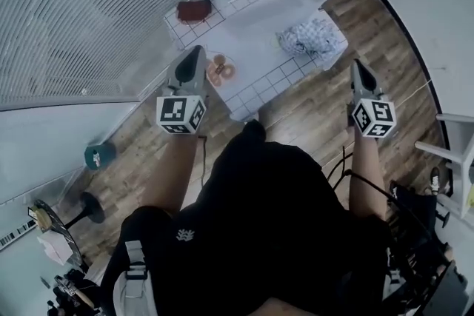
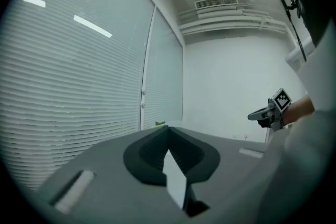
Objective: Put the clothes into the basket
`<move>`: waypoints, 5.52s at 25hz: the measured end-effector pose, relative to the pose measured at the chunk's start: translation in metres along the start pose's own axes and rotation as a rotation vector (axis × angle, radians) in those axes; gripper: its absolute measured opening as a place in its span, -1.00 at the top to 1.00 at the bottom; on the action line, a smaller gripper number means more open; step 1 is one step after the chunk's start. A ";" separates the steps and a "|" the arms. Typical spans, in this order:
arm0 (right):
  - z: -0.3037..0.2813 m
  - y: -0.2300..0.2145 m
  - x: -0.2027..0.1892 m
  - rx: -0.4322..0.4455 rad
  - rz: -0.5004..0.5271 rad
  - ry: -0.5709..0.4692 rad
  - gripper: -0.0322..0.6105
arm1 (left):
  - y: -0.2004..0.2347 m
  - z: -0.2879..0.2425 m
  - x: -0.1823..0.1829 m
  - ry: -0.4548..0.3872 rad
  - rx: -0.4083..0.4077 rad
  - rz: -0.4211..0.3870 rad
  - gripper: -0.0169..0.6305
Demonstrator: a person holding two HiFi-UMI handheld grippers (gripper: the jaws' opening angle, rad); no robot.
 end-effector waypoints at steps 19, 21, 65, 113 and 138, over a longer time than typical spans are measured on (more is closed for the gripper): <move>-0.091 0.009 0.013 0.003 0.021 0.059 0.89 | 0.045 -0.076 -0.018 0.024 -0.050 0.036 0.93; -0.101 0.003 0.011 0.001 0.011 0.068 0.89 | 0.044 -0.081 -0.020 0.031 -0.042 0.040 0.93; -0.235 -0.033 -0.098 0.197 0.023 0.263 0.14 | 0.034 -0.169 -0.087 0.191 0.022 0.036 0.93; -0.248 -0.049 -0.130 0.266 -0.082 0.436 0.58 | 0.024 -0.137 -0.053 0.174 0.199 0.040 0.93; -0.181 -0.048 -0.023 0.188 -0.011 0.242 0.58 | 0.018 -0.109 0.000 0.015 0.131 0.034 0.93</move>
Point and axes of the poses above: the fingertips, and each gripper's own axes: z backward along the fingers, y to its left, x out of its top, the point moved 10 cm from there along z, backward along the fingers, and after that the axes turned 5 degrees about y, right-handed, at the moved point
